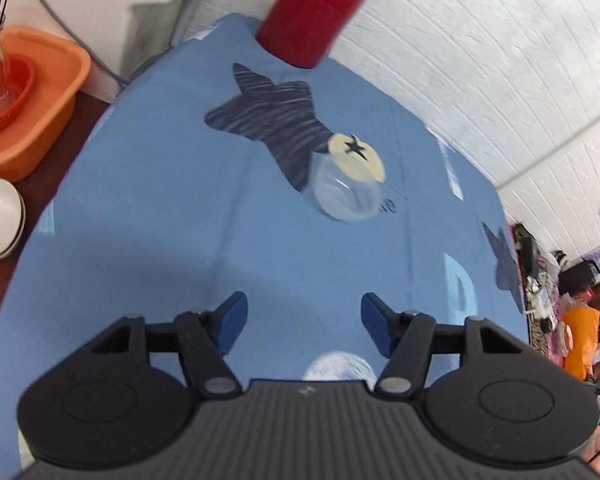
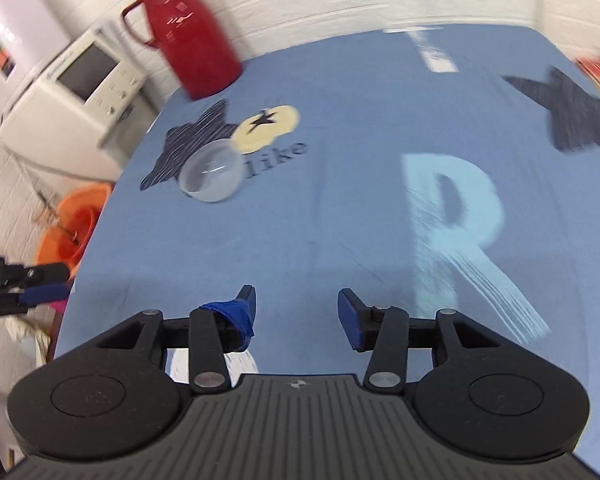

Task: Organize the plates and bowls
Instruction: 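Open both tools and move them to the clear plastic bowl, then grip the clear plastic bowl rim with both tools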

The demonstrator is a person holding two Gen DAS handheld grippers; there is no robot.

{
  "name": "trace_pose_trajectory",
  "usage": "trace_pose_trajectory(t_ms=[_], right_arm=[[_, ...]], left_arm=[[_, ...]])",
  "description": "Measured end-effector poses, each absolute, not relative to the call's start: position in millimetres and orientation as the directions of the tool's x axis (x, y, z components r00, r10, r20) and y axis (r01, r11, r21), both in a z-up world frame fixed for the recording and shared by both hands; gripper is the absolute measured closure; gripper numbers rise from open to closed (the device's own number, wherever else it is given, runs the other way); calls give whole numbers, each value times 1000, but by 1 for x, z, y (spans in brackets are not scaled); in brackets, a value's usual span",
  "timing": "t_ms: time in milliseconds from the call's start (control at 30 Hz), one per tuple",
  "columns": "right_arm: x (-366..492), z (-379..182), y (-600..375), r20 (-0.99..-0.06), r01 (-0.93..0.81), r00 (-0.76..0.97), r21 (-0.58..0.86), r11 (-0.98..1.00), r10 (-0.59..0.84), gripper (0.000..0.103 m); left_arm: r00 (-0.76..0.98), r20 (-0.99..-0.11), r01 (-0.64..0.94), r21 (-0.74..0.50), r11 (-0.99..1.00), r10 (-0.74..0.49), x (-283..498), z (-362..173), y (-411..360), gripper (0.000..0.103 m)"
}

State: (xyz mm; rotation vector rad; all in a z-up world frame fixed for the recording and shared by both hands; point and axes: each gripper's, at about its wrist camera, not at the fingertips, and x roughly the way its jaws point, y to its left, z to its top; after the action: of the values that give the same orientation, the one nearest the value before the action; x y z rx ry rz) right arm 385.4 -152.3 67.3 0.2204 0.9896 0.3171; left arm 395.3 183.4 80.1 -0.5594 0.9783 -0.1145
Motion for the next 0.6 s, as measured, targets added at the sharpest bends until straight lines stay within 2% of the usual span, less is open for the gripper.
trace_pose_trajectory(t_ms=[200, 367, 467, 600], right_arm=[[466, 63, -98, -792, -185, 490, 313, 932, 363, 72], [525, 49, -53, -832, -229, 468, 210, 950, 297, 72], [549, 37, -42, -839, -249, 438, 232, 940, 323, 72], [563, 24, -34, -855, -266, 427, 193, 944, 295, 72]], left_arm=[[532, -767, -159, -508, 846, -360, 470, 53, 190, 39], [523, -781, -135, -471, 872, -341, 529, 36, 172, 39], [519, -779, -99, -465, 880, -353, 548, 27, 161, 39], [501, -800, -101, -434, 895, -331, 566, 13, 152, 39]])
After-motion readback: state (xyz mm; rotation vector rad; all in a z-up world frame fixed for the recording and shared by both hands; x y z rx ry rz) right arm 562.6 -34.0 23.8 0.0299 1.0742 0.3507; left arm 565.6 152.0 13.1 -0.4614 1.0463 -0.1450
